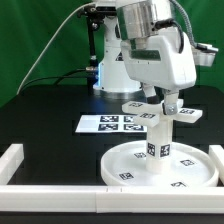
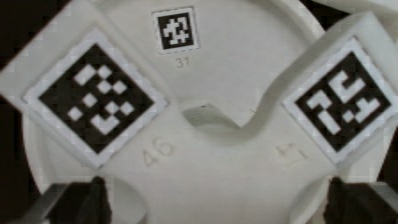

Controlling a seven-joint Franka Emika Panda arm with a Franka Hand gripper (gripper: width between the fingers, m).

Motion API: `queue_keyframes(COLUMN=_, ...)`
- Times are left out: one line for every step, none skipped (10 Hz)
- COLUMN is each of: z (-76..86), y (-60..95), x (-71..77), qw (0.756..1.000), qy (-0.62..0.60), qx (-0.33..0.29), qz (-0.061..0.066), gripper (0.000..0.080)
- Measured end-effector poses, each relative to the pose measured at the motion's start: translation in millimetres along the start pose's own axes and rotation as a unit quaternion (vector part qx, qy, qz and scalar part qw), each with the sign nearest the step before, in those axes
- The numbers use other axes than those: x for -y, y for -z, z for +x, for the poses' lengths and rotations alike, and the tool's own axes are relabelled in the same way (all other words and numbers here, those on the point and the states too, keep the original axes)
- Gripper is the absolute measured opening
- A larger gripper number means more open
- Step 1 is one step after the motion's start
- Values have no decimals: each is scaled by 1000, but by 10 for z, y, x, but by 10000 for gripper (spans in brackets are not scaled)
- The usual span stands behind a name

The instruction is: Assemble round table

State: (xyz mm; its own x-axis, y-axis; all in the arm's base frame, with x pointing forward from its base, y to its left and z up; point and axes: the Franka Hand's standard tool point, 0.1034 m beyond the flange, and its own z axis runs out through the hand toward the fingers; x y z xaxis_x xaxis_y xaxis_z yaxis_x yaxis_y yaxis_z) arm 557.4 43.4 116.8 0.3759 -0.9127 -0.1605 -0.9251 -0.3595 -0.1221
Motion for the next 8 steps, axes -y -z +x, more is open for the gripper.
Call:
queue_keyframes(z=-52, y=87, x=31, qw=998, qy=63, qx=7, qz=-10, gripper=640)
queue_keyframes(z=-73, y=132, x=56, qw=988, qy=153, qx=7, qz=-16, gripper=647)
queue_keyframes(z=-64, y=138, x=42, qw=975, qy=223, qx=16, qz=-17, gripper=647)
queue_keyframes(z=-71, y=134, x=37, qw=966, qy=256, qx=18, qz=-18, gripper=649)
queue_keyframes(z=-71, y=127, x=35, qw=961, qy=274, qx=18, qz=-18, gripper=649)
queue_keyframes(z=-67, y=124, x=33, qw=947, qy=320, qx=19, qz=-17, gripper=649)
queue_keyframes(z=-32, y=125, x=23, qw=920, qy=390, qx=11, qz=-30, gripper=649)
queue_keyframes(z=42, y=148, x=35, qw=870, qy=489, qx=-9, qz=-58, gripper=649)
